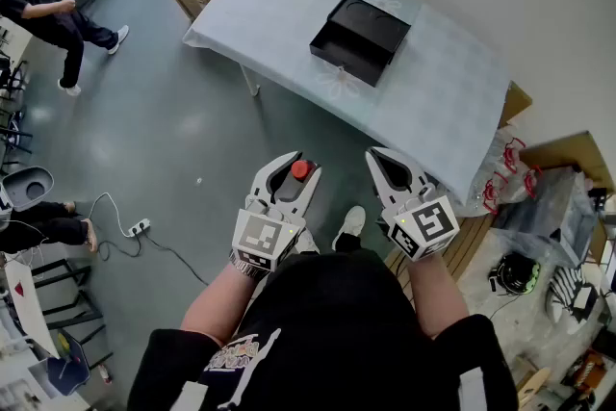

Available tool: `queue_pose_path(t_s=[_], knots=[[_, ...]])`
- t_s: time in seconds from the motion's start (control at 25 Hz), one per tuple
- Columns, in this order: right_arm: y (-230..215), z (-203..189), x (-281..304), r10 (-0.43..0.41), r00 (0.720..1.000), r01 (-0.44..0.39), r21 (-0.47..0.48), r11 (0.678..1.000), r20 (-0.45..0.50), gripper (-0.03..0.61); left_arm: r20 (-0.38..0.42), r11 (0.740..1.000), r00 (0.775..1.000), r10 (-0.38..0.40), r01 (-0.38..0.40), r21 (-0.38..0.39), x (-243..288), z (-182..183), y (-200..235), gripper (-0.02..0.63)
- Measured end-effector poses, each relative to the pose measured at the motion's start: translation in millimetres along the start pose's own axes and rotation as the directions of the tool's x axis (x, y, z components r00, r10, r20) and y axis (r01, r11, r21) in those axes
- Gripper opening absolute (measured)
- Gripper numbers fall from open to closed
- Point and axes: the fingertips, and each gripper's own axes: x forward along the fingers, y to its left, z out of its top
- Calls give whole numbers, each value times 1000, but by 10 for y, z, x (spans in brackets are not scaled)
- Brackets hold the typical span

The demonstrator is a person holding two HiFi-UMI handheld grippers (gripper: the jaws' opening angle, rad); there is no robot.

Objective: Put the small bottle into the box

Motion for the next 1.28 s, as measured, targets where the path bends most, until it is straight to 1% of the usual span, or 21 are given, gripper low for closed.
queue_pose_path(t_s=[0.48, 0.72, 1.12, 1.28], knots=[[189, 18, 21, 17, 1000, -17, -6, 1000, 7, 8, 10, 1000, 1000, -1, 1, -7, -179, -4, 46, 156], [356, 2, 135, 25, 1000, -25, -26, 999, -13, 8, 9, 1000, 1000, 5, -5, -12, -320, -49, 183, 156], [657, 12, 355, 20, 1000, -20, -36, 999, -7, 8, 0, 1000, 1000, -6, 6, -18, -587, -138, 430, 156], [688, 8, 429, 21, 1000, -21, -32, 999, -1, 8, -5, 1000, 1000, 0, 0, -13, -618, -163, 514, 156]])
